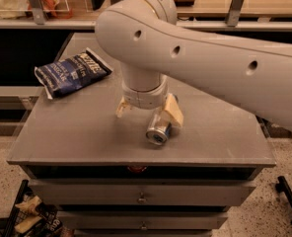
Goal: Knock redbull can over
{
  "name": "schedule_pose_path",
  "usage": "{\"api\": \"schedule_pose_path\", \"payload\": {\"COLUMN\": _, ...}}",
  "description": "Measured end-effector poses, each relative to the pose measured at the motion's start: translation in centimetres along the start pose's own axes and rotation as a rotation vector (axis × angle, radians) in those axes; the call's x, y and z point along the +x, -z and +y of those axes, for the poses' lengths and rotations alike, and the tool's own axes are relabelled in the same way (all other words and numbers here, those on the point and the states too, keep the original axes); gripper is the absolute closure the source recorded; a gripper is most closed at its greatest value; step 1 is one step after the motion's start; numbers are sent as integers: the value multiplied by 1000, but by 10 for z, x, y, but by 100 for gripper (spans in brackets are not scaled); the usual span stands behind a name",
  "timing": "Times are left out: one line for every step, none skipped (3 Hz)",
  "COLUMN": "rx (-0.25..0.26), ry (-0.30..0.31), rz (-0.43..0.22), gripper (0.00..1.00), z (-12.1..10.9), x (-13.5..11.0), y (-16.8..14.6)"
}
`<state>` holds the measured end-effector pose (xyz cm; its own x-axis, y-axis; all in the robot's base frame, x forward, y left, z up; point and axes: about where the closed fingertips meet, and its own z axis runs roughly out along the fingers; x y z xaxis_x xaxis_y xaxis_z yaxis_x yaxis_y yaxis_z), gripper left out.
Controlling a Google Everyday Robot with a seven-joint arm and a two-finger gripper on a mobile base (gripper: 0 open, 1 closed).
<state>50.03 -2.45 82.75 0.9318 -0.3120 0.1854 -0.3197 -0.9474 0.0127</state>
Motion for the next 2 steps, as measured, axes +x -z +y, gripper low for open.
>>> {"api": "schedule_pose_path", "payload": {"rx": -46, "ry": 9, "rz": -1, "gripper": 0, "z": 0, "x": 3, "y": -3}}
{"api": "schedule_pose_path", "payload": {"rx": -88, "ry": 15, "rz": -4, "gripper": 0, "z": 0, "x": 6, "y": -6}}
